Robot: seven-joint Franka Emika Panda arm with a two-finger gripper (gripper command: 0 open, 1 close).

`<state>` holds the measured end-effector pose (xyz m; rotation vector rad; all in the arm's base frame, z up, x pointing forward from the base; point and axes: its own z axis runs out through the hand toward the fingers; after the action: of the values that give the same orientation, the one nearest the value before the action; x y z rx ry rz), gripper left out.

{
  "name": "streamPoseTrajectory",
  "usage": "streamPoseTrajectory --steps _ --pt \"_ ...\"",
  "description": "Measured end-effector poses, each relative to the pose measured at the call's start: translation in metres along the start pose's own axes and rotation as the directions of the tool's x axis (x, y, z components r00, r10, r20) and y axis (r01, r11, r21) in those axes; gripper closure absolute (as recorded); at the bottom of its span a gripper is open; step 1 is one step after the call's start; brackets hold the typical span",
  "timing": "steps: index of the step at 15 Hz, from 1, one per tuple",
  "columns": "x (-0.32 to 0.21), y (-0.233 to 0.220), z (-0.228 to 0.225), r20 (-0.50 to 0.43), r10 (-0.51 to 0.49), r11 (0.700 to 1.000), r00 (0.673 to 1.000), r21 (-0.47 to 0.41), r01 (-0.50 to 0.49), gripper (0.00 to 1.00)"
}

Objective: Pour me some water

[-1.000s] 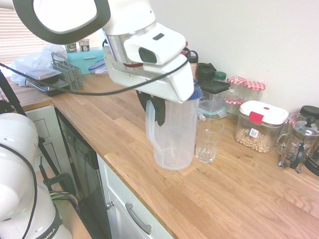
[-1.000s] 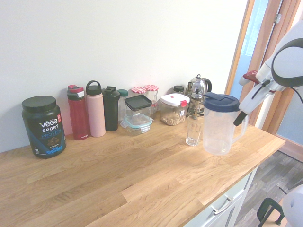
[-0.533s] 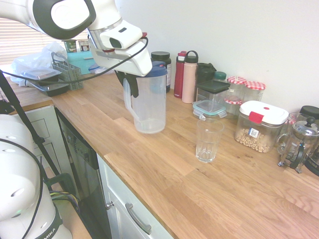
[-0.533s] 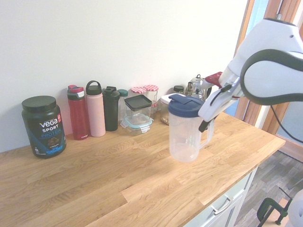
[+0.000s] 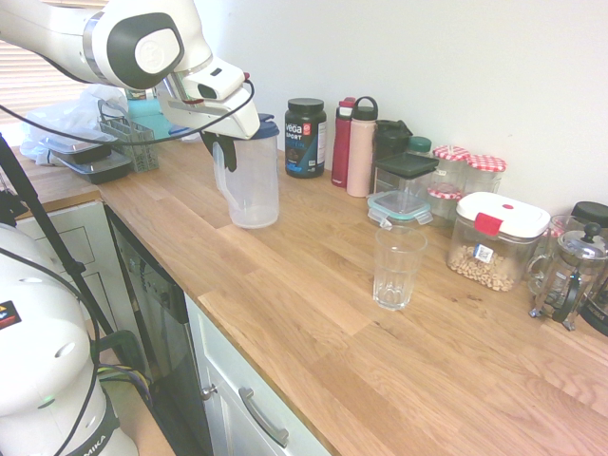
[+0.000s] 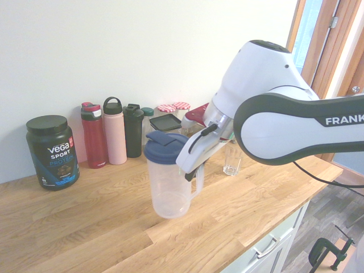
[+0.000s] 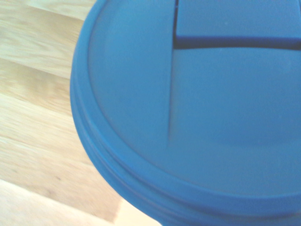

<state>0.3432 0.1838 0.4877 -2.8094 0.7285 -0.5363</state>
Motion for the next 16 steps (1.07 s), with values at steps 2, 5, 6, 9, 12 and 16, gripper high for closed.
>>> streamPoseTrajectory --steps 2,5,6,9,12,16 --pt "0.007 -0.006 0.014 0.014 -0.011 1.000 1.000 -0.005 0.011 1.00" --pt "0.020 0.000 0.035 0.042 0.003 1.000 0.999 -0.002 -0.002 1.00" --pt "0.026 0.002 0.039 0.050 0.004 1.000 0.999 0.004 -0.004 1.00" --pt "0.040 0.001 0.045 0.059 0.010 1.000 0.998 0.024 -0.011 1.00" --pt "0.047 -0.006 0.055 0.070 0.010 0.999 0.998 0.031 -0.012 0.00" --pt "0.050 -0.012 0.058 0.061 -0.016 1.000 0.998 0.016 0.015 0.00"
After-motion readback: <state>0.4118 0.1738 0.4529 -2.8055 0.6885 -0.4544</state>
